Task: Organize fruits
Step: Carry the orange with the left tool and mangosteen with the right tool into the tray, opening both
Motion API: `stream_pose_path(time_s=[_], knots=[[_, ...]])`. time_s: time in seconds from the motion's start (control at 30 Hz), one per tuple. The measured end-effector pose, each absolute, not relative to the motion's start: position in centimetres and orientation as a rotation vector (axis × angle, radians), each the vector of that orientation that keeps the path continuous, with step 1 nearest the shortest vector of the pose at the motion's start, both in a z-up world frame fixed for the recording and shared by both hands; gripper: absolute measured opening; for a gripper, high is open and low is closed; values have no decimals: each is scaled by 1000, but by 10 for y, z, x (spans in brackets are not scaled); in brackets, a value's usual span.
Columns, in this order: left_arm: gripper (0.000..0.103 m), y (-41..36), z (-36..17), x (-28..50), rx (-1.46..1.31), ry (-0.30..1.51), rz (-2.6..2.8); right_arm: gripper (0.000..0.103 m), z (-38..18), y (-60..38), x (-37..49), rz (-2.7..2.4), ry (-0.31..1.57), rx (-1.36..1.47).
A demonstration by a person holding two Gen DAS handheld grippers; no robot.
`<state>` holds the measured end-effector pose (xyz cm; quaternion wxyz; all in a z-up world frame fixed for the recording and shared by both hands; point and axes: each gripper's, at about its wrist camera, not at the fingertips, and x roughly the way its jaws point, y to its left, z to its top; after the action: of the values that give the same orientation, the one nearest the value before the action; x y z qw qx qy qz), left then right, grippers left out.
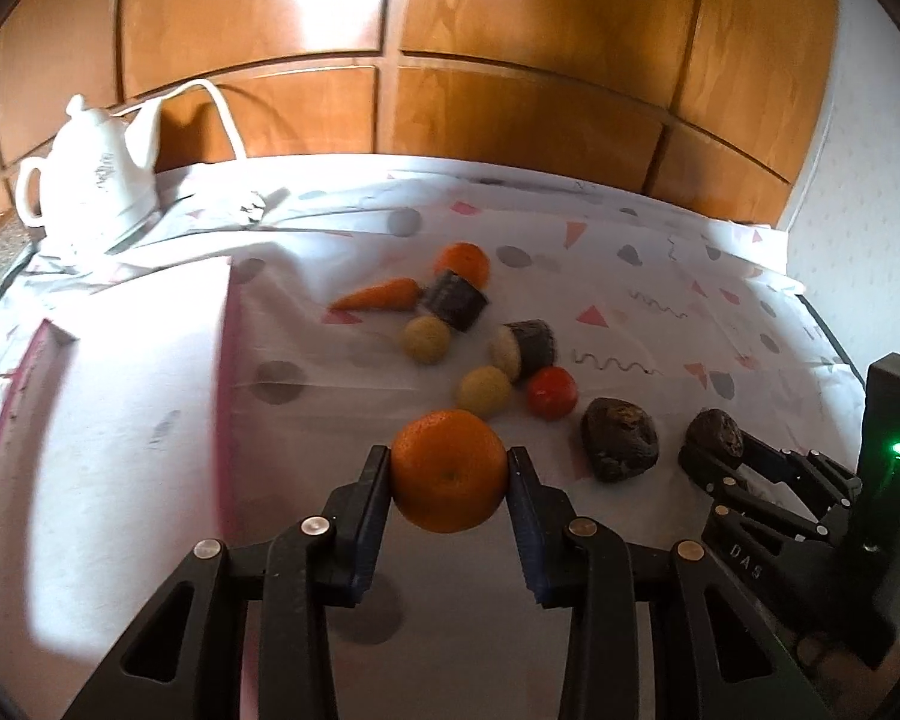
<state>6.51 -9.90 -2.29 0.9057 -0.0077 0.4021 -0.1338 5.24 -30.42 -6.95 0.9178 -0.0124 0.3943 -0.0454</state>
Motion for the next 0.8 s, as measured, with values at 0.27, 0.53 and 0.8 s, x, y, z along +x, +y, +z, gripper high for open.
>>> stream_pose_path(time_s=[0.27, 0.53, 0.8], knots=[[38, -42, -10, 58, -73, 815, -180, 43, -62, -300, 51, -93, 835, -34], [38, 17, -5, 59, -110, 783, -30, 42, -22, -269, 43, 13, 769, -19], [39, 67, -22, 62, -145, 817, 125, 43, -3, -184, 57, 304, 777, -80]])
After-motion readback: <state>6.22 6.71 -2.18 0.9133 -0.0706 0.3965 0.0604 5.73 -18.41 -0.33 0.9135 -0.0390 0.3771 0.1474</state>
